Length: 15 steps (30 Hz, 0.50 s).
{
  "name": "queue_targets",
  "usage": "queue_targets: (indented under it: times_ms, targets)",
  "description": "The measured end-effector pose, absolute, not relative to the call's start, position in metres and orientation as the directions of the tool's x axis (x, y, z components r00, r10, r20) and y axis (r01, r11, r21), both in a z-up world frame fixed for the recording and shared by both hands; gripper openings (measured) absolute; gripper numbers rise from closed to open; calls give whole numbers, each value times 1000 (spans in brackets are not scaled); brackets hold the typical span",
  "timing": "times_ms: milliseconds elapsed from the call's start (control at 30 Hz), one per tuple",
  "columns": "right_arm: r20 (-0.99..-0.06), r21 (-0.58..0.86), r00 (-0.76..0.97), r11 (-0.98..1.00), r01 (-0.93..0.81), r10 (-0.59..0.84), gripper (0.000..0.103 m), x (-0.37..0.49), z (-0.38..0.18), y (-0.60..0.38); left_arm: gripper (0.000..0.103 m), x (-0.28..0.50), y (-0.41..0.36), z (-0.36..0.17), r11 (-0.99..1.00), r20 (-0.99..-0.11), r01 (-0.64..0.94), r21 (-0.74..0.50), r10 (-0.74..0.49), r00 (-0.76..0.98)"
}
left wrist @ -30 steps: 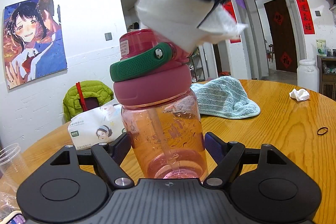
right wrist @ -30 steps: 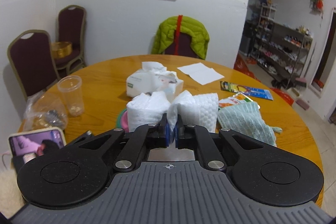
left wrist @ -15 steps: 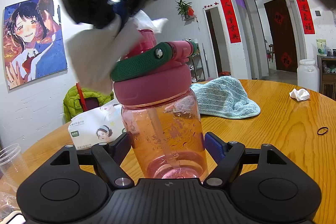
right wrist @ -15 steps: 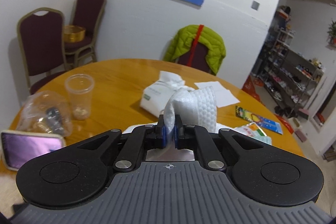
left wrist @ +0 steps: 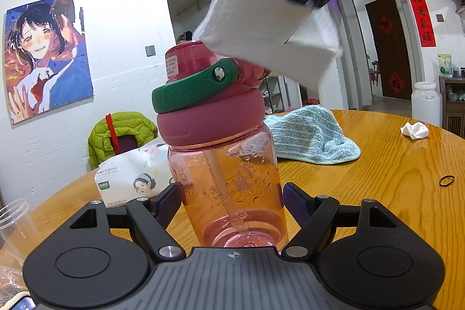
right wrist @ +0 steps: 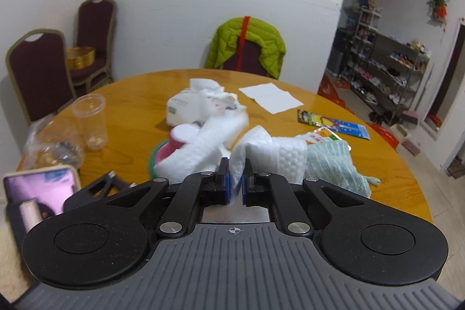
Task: Clean container
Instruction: 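Wipe the paper towel over the bottle's lid with the right gripper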
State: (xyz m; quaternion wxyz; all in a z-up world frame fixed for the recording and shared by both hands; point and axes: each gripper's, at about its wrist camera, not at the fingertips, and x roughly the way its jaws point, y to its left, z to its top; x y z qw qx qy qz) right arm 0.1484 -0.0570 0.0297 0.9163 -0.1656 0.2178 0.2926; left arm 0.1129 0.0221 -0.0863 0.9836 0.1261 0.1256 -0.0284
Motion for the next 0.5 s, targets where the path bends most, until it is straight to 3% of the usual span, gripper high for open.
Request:
queue_targets:
  times_ms: [200, 500]
  targets:
    - [-486, -258, 713, 696, -670, 506, 9, 121, 32, -29, 76, 112, 22, -86, 966, -253, 85, 244, -21, 967]
    - [-501, -267, 695, 671, -691, 516, 5, 147, 37, 12, 75, 112, 21, -87, 964, -254, 84, 251, -18, 967]
